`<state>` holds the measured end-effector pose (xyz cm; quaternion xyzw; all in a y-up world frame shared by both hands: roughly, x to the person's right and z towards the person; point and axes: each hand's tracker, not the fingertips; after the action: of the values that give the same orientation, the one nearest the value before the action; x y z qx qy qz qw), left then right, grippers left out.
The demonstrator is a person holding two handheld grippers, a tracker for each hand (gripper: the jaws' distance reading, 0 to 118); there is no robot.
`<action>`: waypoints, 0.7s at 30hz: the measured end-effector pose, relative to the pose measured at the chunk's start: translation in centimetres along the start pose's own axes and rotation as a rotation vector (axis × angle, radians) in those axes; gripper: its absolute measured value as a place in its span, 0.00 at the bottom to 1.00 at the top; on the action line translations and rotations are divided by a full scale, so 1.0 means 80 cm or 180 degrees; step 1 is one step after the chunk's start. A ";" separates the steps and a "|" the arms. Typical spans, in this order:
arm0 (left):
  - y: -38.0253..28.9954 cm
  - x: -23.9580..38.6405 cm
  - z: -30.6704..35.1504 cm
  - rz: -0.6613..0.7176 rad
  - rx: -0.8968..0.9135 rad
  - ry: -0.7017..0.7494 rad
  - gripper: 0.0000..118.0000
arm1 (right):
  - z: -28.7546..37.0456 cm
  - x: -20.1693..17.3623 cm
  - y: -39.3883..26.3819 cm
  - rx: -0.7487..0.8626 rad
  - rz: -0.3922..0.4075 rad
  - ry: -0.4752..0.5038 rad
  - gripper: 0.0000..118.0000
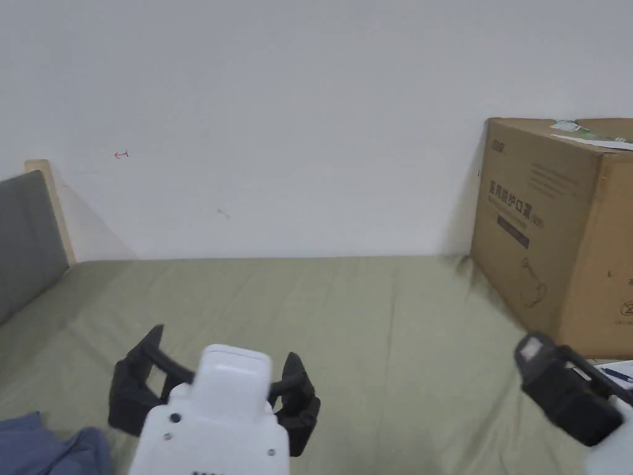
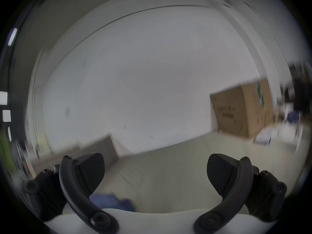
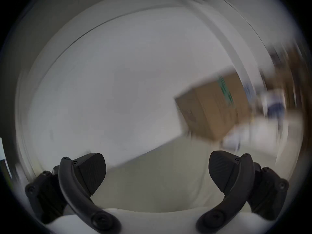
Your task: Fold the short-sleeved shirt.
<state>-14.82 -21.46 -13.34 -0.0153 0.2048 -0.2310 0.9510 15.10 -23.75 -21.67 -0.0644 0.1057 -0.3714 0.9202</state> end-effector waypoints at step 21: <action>0.000 -0.053 -0.007 0.1651 -0.0217 -0.0218 1.00 | 0.008 -0.045 0.000 0.0589 0.2438 -0.0121 1.00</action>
<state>-18.47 -19.57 -12.28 -0.0021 0.1772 0.0281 0.9838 12.75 -21.25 -20.50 0.0560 0.0710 -0.0079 0.9959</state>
